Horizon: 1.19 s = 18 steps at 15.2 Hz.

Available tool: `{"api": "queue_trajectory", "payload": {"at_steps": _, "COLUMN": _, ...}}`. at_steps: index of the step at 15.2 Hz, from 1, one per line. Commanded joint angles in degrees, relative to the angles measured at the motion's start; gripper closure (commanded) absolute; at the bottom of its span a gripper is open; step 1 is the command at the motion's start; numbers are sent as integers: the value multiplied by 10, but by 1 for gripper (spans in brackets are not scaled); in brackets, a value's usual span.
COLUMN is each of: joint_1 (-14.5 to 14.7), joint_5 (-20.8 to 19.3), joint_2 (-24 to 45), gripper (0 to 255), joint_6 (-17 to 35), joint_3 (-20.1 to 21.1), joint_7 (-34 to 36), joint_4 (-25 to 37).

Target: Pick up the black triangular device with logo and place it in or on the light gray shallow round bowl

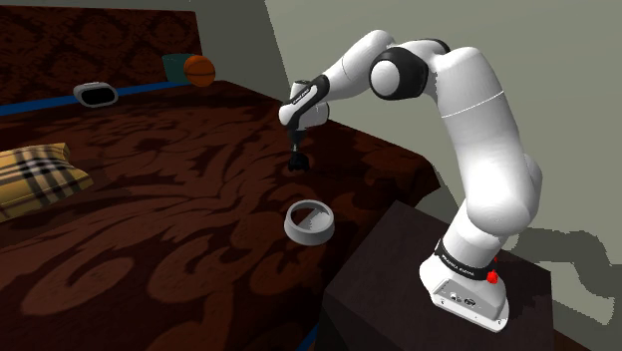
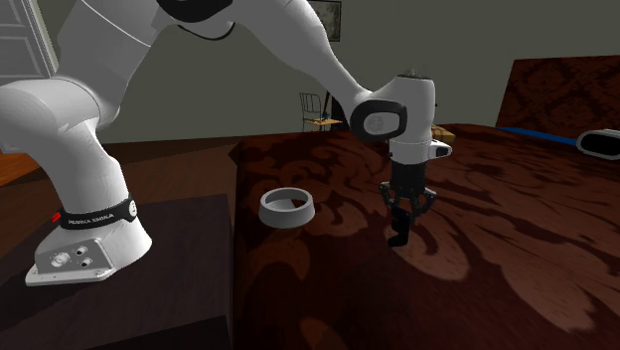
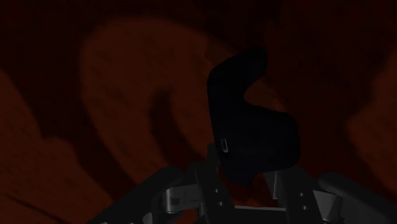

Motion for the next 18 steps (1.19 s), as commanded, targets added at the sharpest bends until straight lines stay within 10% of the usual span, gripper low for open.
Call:
{"api": "queue_trajectory", "payload": {"at_steps": 1, "joint_1": 0, "joint_5": 0, "joint_2": 2, "gripper": 255, "joint_6": 0, "joint_3": 0, "joint_7": 0, "joint_4": 0}}
{"api": "queue_trajectory", "payload": {"at_steps": 18, "joint_1": 7, "joint_5": -14, "joint_2": -59, "gripper": 255, "joint_6": -60, "joint_3": -12, "joint_7": 10, "joint_4": -1}}
